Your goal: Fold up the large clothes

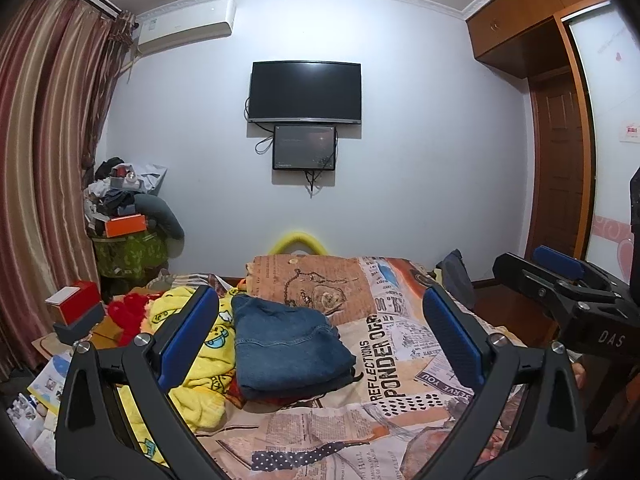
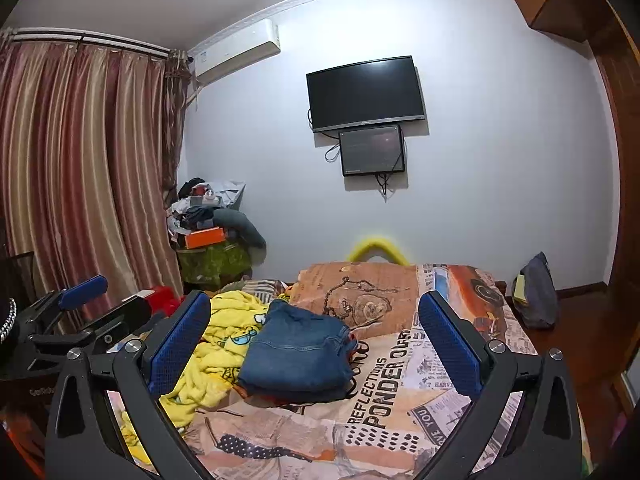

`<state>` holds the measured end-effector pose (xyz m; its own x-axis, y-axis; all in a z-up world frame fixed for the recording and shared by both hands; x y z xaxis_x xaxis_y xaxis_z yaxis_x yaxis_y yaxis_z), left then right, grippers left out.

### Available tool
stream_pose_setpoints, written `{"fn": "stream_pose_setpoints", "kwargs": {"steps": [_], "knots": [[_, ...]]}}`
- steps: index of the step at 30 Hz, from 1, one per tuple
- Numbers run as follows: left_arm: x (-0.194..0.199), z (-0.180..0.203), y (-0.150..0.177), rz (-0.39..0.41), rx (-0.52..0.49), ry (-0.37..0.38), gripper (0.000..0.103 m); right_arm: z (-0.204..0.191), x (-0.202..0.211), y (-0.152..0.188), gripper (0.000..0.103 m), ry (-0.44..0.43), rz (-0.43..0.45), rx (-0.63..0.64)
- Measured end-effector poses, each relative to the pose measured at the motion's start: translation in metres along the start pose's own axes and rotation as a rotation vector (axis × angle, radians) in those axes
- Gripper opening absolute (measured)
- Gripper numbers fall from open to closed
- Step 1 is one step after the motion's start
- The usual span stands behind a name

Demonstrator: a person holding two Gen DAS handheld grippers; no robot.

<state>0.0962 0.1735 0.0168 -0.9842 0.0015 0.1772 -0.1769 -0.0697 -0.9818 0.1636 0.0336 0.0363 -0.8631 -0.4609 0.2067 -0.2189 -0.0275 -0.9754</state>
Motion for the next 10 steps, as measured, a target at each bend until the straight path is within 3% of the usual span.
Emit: {"fn": "stream_pose_setpoints", "kwargs": {"steps": [10], "knots": [[-0.0023,-0.0080,0.0044,-0.005,0.024,-0.008,0.103,-0.0015,-0.0050,0.0011,0.103,0.005,-0.016,-0.006]]}}
Point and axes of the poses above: each gripper's, at about its wrist camera, not at the fingertips, and x roughly against the way its jaws point, z to its right, y to its underside, the point moved 3 cm from there along -x, roughly the way its jaws point, and after that the axes turned 10 degrees about y, right-handed, at the moved point
